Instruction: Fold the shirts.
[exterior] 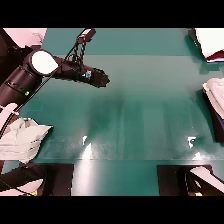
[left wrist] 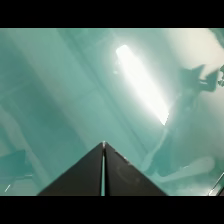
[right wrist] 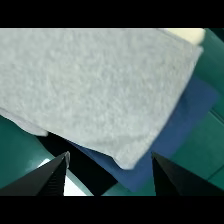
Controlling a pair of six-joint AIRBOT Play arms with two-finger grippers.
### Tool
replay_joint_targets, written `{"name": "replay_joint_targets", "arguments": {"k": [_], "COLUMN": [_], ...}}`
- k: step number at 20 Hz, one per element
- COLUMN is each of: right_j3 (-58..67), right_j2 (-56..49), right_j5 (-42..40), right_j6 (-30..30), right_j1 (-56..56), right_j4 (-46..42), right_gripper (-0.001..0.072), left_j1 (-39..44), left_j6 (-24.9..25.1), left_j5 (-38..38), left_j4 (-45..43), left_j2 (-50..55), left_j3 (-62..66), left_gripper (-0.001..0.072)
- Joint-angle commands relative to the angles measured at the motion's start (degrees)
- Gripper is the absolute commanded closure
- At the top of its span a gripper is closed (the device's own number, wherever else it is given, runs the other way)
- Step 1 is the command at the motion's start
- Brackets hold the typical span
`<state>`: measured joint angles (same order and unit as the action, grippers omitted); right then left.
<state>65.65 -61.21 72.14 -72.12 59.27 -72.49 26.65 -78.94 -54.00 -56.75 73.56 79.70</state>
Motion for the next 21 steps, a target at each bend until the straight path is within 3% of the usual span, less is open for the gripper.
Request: {"name": "replay_joint_targets", "arguments": {"k": [1, 7, 8, 10, 11, 12, 17, 21], "right_j3": [-3.3, -3.2, -3.2, -3.2, -3.2, -3.2, -3.2, -3.2], "right_j2": [2.3, 6.9, 7.8, 9.4, 9.9, 10.3, 10.4, 10.4], "right_j5": [1.3, -8.1, -9.6, -12.1, -12.7, -13.3, -13.4, -13.3], "right_j6": [-1.4, -1.6, -1.6, -1.5, -1.5, -1.5, -1.5, -1.5], "right_j1": [2.1, -11.7, -15.9, -24.4, -28.3, -31.8, -44.2, -47.4], "right_j4": [-3.0, 21.1, 23.1, 23.2, 23.2, 22.9, 22.9, 22.9], "right_gripper": [0.0120, 0.0124, 0.0216, 0.0541, 0.0654, 0.0698, 0.0699, 0.0698], "left_j1": [0.0, 0.0, 0.0, 0.0, 0.0, 0.0, 0.0, 0.0], "left_j6": [1.4, 1.3, 1.4, 1.3, 1.3, 1.3, 1.3, 1.3], "left_j5": [0.0, -0.5, -1.0, -0.5, -0.1, 0.5, 2.3, 2.6], "left_j4": [0.0, 0.0, 0.2, 0.2, 0.2, 0.2, 0.2, 0.2], "left_j2": [0.0, 0.0, 0.0, 0.0, 0.0, 0.0, 0.0, -0.1], "left_j3": [0.0, 0.0, 0.0, 0.1, 0.1, 0.1, 0.1, 0.1], "left_gripper": [0.0684, 0.0684, 0.0684, 0.0684, 0.0684, 0.0683, 0.0683, 0.0684]}}
